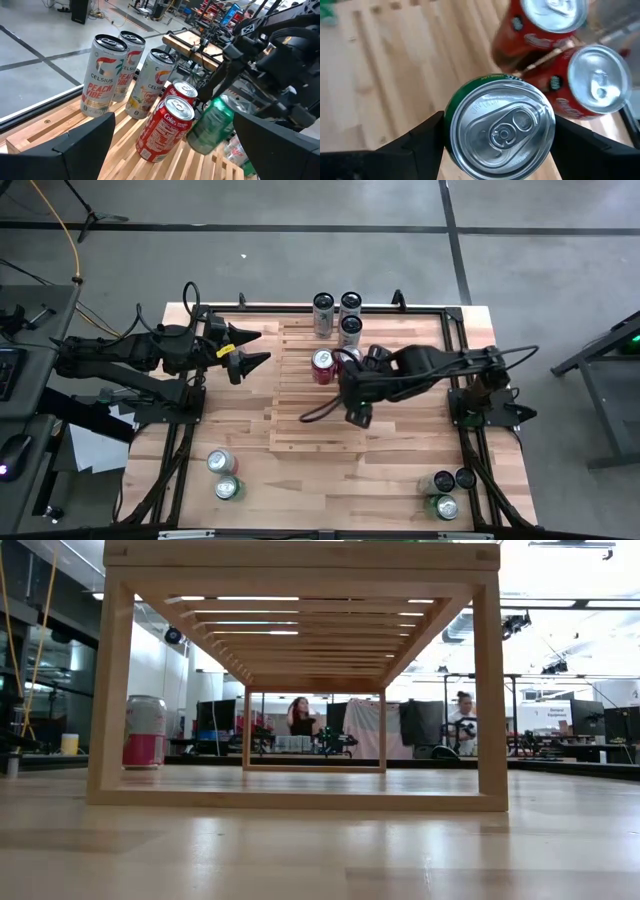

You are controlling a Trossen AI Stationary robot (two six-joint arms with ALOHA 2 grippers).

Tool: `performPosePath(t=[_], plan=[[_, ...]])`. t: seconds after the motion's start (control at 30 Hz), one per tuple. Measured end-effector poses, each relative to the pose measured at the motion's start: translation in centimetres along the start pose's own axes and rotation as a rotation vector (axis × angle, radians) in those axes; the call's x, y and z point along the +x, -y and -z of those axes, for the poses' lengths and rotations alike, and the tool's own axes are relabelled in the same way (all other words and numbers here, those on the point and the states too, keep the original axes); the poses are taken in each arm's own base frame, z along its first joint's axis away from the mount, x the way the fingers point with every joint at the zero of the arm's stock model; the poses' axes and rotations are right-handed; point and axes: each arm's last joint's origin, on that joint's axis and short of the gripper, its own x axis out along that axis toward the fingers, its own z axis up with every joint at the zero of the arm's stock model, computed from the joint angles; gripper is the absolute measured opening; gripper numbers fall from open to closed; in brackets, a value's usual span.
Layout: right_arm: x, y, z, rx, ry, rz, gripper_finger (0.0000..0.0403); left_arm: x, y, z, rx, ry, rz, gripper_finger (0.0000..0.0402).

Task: Place canned beverage on shelf
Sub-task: Put the green white soda can on the shelf, then put the pink white soda can on the shelf

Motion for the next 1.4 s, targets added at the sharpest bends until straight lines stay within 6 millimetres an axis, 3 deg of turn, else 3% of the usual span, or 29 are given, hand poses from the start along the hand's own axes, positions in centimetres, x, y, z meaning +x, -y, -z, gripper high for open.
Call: performPosePath(t=[0.47, 0.8, 1.03, 1.4], plan=[[2.0, 0.3, -0.8, 0.158, -0.040, 0.038, 0.0282, 0.0, 0.0, 0.0, 0.000, -0.001, 0.000, 0.0397], [3.2, 0.1, -1.1, 0.162, -0.058, 0.055, 0.0283, 0.0, 0.0, 0.0, 0.001, -0.001, 0.000, 0.0397], [3.4, 0.7, -1.4, 0.170, -0.066, 0.062, 0.0344, 0.0, 0.0, 0.0, 0.001, -0.001, 0.000, 0.0397], [2.7, 0.9, -1.6, 0.131, -0.073, -0.004, 0.0353, 0.0, 0.0, 0.0, 0.001, -0.001, 0.000, 0.0397]])
